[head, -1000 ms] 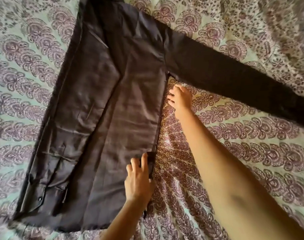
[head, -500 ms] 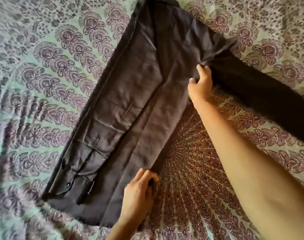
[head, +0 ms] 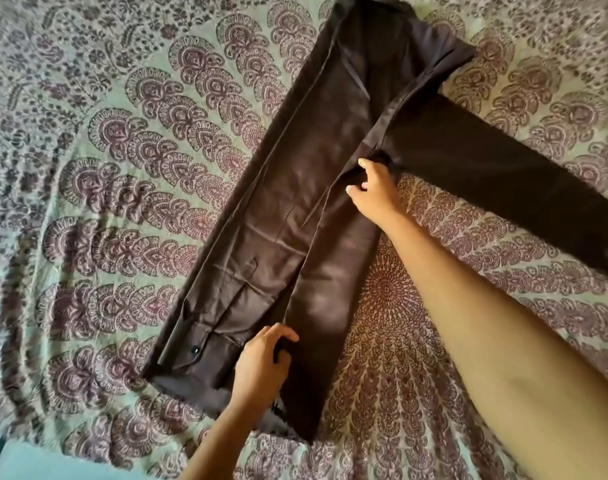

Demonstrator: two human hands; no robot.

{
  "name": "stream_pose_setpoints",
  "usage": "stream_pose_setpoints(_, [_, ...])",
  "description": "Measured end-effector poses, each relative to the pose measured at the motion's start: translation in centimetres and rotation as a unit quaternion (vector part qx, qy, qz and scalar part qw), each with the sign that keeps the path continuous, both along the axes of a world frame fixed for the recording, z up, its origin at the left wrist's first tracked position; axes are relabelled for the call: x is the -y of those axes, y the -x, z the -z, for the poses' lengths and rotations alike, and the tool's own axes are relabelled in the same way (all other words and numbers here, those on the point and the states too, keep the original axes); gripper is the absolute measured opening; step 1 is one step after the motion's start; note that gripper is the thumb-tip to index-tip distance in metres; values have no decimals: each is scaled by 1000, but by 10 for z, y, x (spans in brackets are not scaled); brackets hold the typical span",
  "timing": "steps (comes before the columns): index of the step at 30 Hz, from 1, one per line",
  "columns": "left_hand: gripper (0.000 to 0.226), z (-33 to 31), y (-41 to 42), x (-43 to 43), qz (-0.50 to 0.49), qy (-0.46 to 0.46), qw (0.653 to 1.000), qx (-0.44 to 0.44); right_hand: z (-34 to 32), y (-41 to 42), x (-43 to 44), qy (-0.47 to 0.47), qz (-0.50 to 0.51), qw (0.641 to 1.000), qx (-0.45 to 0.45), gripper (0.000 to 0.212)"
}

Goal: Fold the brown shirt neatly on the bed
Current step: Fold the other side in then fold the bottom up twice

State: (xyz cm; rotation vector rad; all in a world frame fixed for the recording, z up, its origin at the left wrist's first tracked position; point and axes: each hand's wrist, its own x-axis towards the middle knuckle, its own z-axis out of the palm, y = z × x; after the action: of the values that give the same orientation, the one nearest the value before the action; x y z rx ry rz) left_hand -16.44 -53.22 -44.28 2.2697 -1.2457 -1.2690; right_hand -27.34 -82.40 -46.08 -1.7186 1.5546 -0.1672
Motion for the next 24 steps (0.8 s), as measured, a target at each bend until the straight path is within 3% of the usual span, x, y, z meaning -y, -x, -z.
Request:
stream_pose_setpoints(6, [29,-2,-4,-14,44,-19,996,-80,13,20,-26,102,-159,964,-189,56])
stream_pose_setpoints(9, [30,-3,-19,-20,-6,-32,999,-30,14,21,-29,88,-165,962,-199,59])
stream_pose_setpoints(12, [29,-13,-25,-12,121,-129,983,46,10,22,-27,68,-154,971,-169,55])
stream_pose_setpoints(15, [32,-30,-21,15,252,-199,940,114,3,34,-29,84,-127,982,-111,51])
stream_pose_setpoints(19, [29,-45,-7,64,314,-199,892,255,-6,74,-30,154,-70,981,-92,47])
stream_pose_setpoints(21, [26,-50,6,93,299,-165,895,288,-9,108,-30,177,-8,979,-104,45])
stream_pose_setpoints(24, [23,-51,33,134,255,-76,928,262,-8,167,-34,173,117,973,-97,40])
